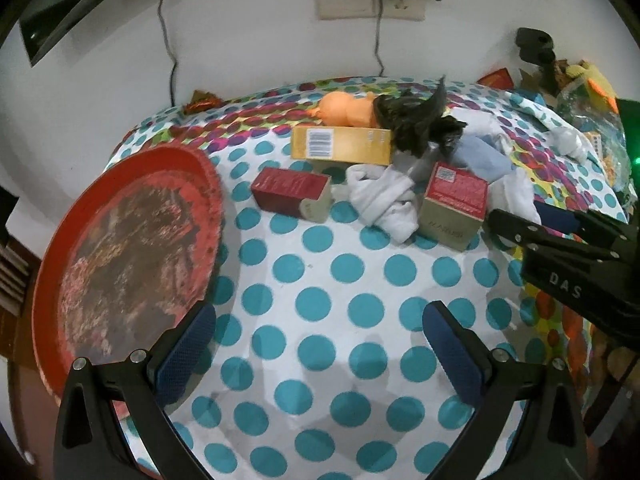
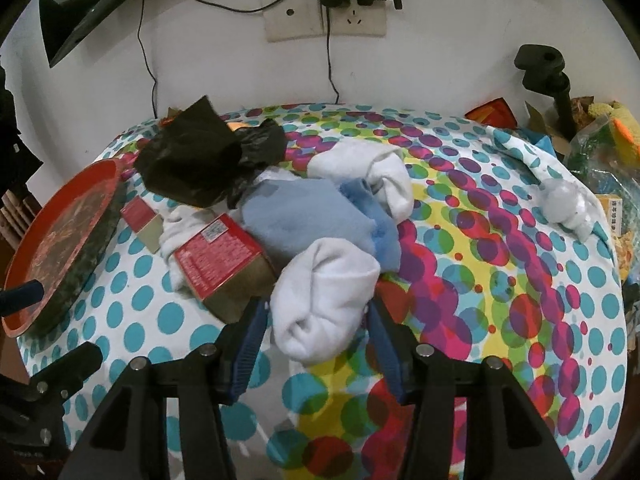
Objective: Organize objects
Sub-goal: 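Grasp the white rolled sock with the right tool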
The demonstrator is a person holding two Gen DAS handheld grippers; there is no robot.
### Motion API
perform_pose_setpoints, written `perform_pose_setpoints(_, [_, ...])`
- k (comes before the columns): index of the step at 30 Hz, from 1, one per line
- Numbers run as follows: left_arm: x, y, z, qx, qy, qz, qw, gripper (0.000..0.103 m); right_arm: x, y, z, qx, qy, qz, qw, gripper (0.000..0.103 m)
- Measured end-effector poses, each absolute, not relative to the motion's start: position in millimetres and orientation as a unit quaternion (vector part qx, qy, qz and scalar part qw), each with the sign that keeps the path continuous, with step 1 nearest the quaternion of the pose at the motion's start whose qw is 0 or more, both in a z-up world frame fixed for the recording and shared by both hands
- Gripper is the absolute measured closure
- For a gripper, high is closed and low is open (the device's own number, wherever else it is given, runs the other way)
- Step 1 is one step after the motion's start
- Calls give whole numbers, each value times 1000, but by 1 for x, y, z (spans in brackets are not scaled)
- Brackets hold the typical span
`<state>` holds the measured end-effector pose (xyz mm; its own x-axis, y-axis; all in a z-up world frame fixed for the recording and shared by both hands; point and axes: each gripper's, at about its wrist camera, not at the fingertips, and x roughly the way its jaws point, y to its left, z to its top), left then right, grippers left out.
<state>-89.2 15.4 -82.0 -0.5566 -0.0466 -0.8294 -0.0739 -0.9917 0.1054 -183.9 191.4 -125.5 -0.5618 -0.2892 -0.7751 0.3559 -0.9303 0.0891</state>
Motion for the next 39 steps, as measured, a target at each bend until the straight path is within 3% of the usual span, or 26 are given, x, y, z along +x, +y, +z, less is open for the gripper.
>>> perform_pose_setpoints(12, [-109, 44, -82, -462, 66, 879, 100, 0, -179, 217, -123, 408, 12, -892, 193, 60])
perform_pose_setpoints(30, [-158, 74, -87, -472, 70, 867, 141, 2, -174, 249, -129, 396, -3, -897, 195, 60])
perform_pose_setpoints(39, [-173, 79, -99, -483, 71, 860, 150, 17, -174, 252, -131, 396, -16, -897, 198, 60])
